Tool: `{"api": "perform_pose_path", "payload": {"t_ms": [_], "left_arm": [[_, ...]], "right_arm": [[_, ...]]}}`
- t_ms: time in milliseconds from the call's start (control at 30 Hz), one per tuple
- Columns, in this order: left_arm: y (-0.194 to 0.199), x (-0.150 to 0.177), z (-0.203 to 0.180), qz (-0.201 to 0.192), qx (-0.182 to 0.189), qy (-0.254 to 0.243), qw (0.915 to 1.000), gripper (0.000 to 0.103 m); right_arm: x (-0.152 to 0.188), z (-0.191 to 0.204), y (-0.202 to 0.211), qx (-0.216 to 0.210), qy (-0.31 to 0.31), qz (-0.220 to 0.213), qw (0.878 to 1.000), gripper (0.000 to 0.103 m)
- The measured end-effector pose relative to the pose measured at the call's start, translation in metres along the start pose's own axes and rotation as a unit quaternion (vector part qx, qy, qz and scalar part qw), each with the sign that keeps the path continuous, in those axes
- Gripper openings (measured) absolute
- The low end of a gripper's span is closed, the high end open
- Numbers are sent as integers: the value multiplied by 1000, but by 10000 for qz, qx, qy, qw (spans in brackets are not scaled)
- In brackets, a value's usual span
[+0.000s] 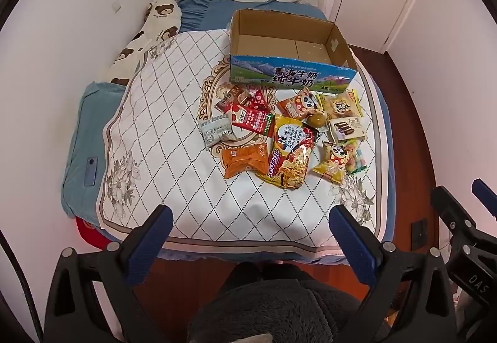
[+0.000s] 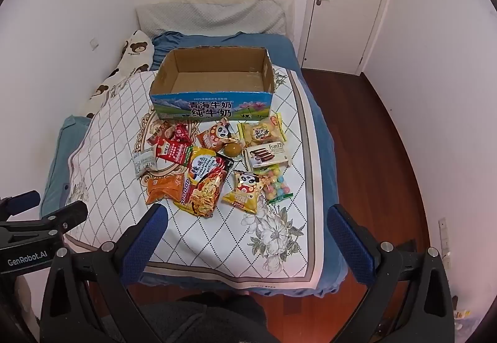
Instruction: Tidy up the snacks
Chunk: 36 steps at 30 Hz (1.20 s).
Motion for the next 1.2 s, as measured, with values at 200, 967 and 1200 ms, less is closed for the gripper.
{"api": "perform_pose_path", "payload": {"t_ms": [200, 967, 1200], "left_arm": [[0, 0, 0, -24, -33, -10, 10000, 103], [6, 5, -9, -67, -70, -75, 9999, 103], [8, 3, -8, -130, -43, -55, 9999, 103]], "right_arm": [[3, 3, 1, -42, -28, -43, 10000, 103], [3, -6, 7, -33, -81, -49, 9999, 103], [3, -7, 7, -37, -77, -55, 9999, 103]]}}
Point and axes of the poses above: each gripper's, at about its wrist camera, not at the fingertips, and y roughly against the way its jaws point, z to its left, x to its underside, the point moved 3 cm from there along -y, roughly the way its jaws point, and after that the axes turned 1 degree about -z, right-handed, at the moved point
